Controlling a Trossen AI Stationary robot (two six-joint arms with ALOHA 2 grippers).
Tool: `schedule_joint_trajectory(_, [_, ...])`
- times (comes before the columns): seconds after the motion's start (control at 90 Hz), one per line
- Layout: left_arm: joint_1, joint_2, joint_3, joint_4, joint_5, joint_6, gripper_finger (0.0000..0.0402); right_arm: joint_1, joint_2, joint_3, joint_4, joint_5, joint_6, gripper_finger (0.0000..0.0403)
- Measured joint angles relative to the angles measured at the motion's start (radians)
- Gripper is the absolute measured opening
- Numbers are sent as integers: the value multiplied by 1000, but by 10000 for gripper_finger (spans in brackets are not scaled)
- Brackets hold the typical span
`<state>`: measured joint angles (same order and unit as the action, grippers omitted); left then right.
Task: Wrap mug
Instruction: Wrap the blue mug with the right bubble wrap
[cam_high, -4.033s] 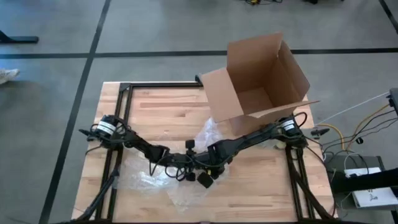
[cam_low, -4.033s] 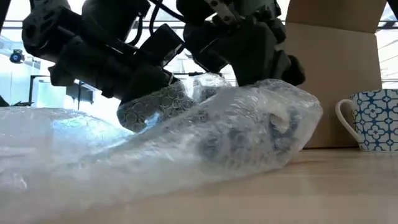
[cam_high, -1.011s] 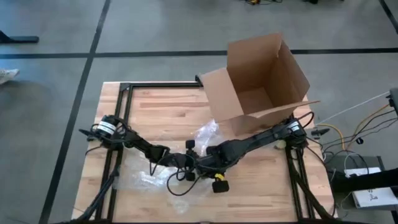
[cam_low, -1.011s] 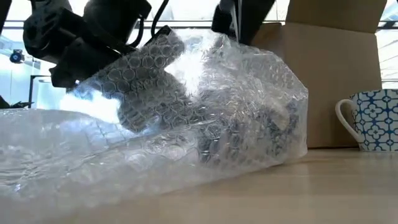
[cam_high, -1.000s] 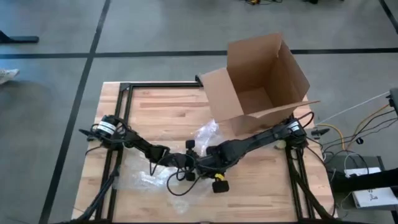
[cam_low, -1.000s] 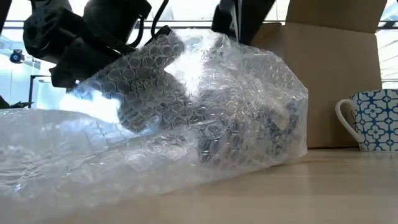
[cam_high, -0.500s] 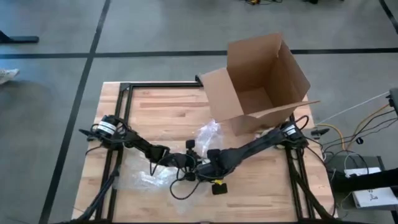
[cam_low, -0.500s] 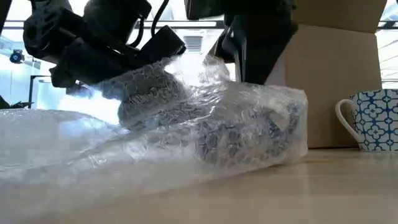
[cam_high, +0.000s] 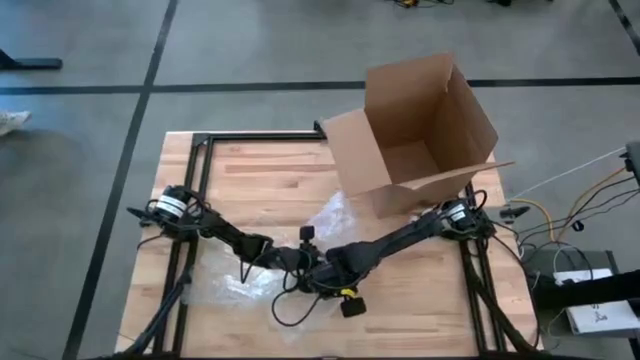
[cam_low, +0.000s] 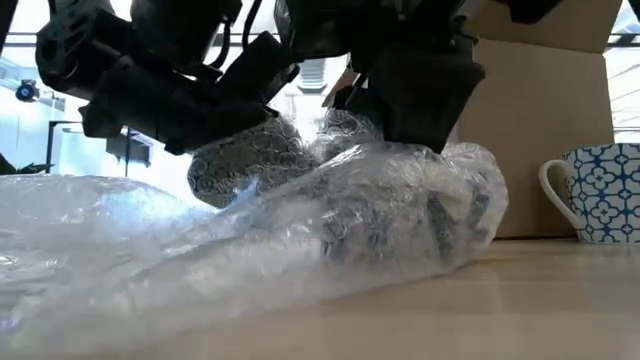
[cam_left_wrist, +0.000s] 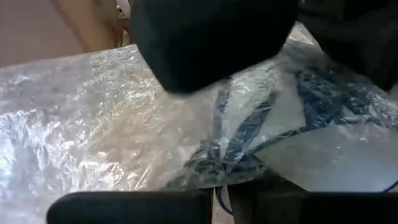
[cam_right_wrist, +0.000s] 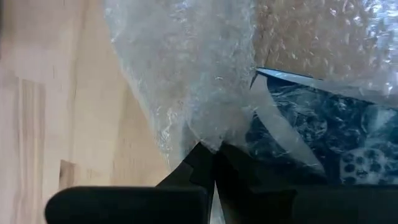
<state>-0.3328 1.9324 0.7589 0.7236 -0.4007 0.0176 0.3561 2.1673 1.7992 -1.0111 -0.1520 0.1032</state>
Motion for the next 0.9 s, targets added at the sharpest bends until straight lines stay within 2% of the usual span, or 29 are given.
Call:
schedule_joint_trajectory(0.122, [2, 0, -1, -5, 1, -16, 5, 4, -31, 12, -19, 31, -3, 0])
schedule_joint_trajectory(0.411, [2, 0, -1, -6, 0, -12, 5, 9, -114, 16, -40, 24, 0, 0])
schedule_joint_trajectory(0.622, [2, 0, -1, -6, 0, -8, 5, 8, -151, 18, -46, 178, 36, 0])
schedule_joint_trajectory(0.711, [2, 0, -1, -6, -1, -7, 5, 8, -145, -1, -13, 168, 57, 0])
schedule_joint_trajectory(0.9, [3, 0, 0, -5, 0, -5, 5, 14, -100, -53, 115, 59, 61, 0])
